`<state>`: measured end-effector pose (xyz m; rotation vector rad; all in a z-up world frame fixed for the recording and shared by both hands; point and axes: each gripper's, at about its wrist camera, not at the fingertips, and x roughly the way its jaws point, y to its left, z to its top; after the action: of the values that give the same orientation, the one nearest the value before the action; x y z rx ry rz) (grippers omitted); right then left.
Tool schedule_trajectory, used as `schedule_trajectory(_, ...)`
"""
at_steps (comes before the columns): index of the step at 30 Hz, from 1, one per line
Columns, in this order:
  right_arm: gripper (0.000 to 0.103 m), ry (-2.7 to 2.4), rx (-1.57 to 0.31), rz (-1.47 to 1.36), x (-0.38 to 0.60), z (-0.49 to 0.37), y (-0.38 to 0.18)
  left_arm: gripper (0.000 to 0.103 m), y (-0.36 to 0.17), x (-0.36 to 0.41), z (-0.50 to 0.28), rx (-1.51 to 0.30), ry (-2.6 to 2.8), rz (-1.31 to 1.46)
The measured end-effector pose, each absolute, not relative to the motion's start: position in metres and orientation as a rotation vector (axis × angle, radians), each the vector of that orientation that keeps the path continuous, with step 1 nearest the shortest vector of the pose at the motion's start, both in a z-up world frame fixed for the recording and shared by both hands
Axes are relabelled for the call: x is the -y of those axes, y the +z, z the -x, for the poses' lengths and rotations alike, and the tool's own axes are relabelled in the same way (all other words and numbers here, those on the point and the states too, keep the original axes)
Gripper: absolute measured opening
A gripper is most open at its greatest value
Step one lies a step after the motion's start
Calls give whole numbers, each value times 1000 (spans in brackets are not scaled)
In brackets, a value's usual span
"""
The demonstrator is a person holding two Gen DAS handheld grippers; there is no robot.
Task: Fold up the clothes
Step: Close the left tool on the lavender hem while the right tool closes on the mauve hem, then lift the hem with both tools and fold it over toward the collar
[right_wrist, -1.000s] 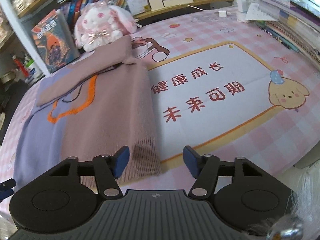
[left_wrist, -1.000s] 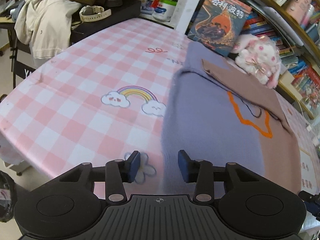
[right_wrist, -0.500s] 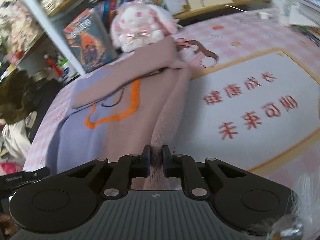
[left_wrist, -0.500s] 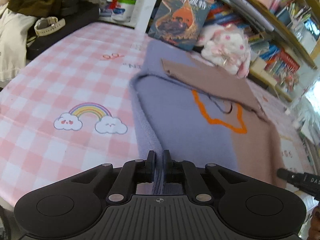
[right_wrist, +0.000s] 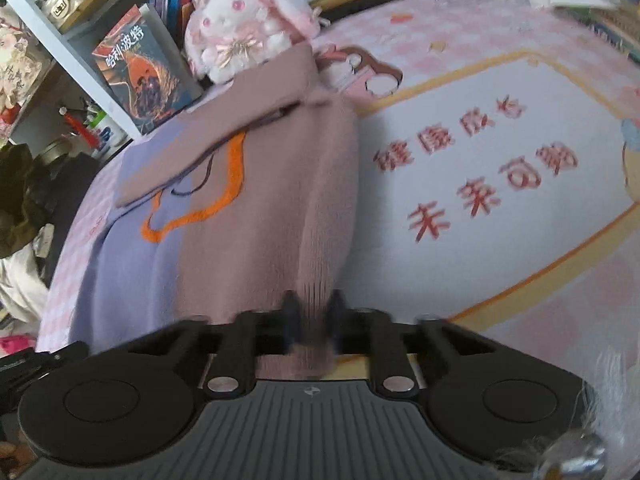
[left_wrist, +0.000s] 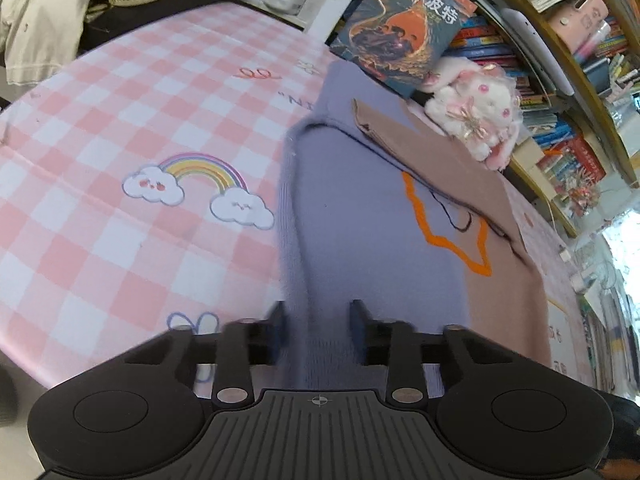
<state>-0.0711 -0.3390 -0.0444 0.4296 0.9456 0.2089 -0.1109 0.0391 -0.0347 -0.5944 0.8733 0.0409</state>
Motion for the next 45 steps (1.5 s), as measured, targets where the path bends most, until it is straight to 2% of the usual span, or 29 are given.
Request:
schedule_trajectory(16,9,204,-912,-529,376,115,-34,4,-28,-43,168,-814,53,745)
schedule_trajectory(31,9,267,-1053,-586,422,182,-40,4,-37,-38,246,-881,51,844)
schedule_trajectory(38,9,319,-974,-675,429,184,-20,4,-18,-46,237,-737,-32,1006)
schedule_trajectory(45,9,336,-754,-881,436,144,13,4,16,-61,184,-528,-111,1072)
